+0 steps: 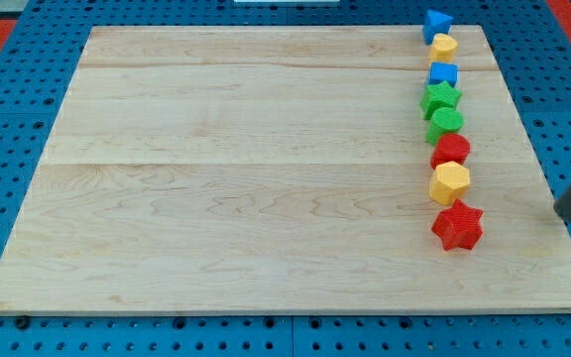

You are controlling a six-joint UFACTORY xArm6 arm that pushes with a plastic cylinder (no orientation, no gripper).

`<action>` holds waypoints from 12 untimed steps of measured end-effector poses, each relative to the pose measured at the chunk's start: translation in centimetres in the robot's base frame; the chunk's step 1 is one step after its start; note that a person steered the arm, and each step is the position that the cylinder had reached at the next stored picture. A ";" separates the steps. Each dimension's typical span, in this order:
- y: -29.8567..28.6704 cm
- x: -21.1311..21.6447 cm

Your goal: Move the blue triangle to the left of the blue cube

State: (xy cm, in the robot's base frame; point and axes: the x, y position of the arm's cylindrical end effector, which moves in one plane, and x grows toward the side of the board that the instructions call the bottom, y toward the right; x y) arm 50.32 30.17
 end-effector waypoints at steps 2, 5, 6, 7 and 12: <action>2.4 -8.6; 4.4 -19.6; 4.3 -23.8; 3.8 -29.8; 1.3 -31.2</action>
State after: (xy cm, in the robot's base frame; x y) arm 19.09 31.42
